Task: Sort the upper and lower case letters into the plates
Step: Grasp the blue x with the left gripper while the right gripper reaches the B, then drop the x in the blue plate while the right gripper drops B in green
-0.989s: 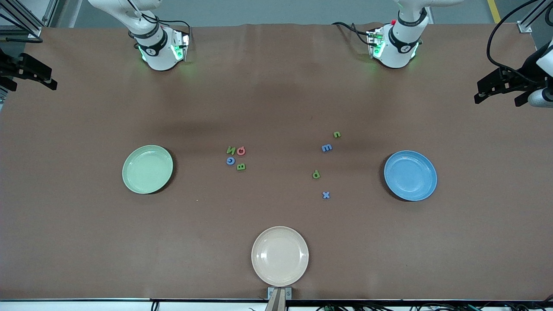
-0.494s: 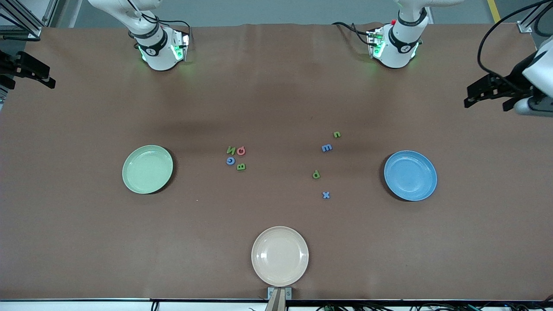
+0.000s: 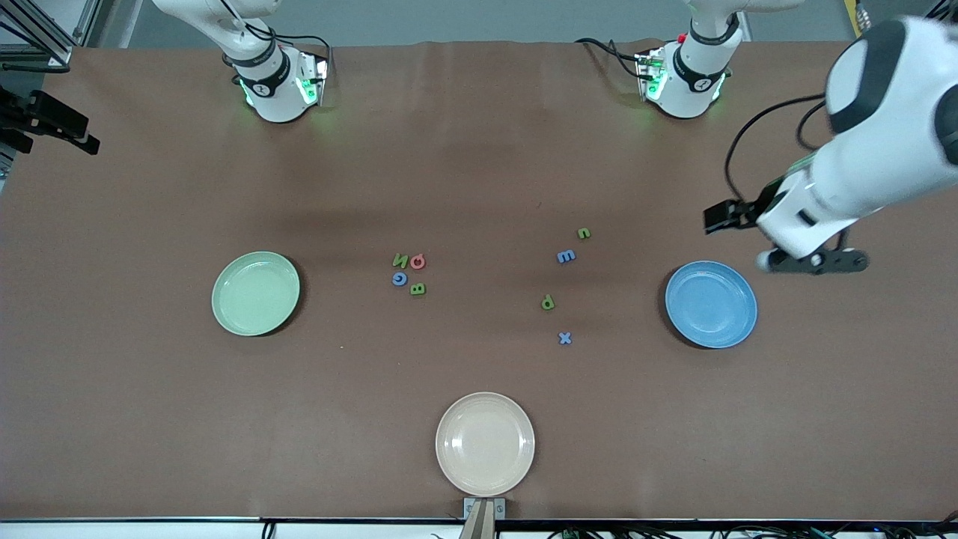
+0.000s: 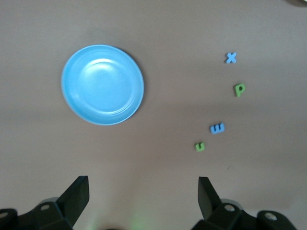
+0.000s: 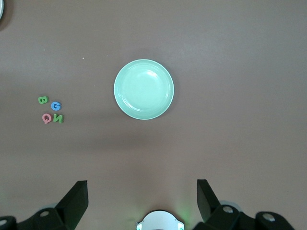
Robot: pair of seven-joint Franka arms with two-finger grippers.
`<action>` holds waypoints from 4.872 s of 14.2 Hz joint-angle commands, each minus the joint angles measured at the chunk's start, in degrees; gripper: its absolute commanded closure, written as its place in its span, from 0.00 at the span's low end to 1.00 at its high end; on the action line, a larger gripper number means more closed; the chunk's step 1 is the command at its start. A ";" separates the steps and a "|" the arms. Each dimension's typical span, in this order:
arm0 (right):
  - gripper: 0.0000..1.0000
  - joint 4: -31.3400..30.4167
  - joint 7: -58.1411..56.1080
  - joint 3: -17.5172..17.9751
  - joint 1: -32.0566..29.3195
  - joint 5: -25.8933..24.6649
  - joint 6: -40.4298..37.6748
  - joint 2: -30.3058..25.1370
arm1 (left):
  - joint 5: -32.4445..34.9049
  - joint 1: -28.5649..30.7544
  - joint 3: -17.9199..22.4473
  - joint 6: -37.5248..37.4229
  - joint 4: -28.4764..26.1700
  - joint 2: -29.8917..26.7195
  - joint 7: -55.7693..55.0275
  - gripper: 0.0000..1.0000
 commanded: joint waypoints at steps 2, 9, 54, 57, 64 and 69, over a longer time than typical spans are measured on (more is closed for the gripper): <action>0.00 0.35 1.16 0.05 -0.56 0.14 -0.43 -0.43 | 4.44 -5.45 -0.37 7.12 -0.49 6.27 -11.39 0.00; 0.00 0.44 0.72 0.22 -0.65 1.02 4.14 8.43 | 8.23 -11.79 -0.37 26.10 -0.31 19.63 -25.04 0.00; 0.29 -19.77 33.59 -1.09 39.07 -0.91 69.27 40.44 | 15.35 -13.03 -0.10 38.52 -1.08 28.11 -30.34 0.90; 0.29 -19.16 33.76 -1.27 39.69 -1.00 69.27 41.23 | 15.35 -9.08 -0.28 38.43 -10.12 19.94 -23.66 0.90; 0.30 -17.22 35.00 -1.45 41.01 -1.09 69.36 43.25 | 15.53 2.08 -0.28 38.95 -24.65 9.81 -6.00 0.90; 0.40 -17.31 35.08 -1.80 40.66 -3.28 69.36 43.34 | 15.62 8.94 -0.19 46.32 -29.66 10.24 2.89 0.90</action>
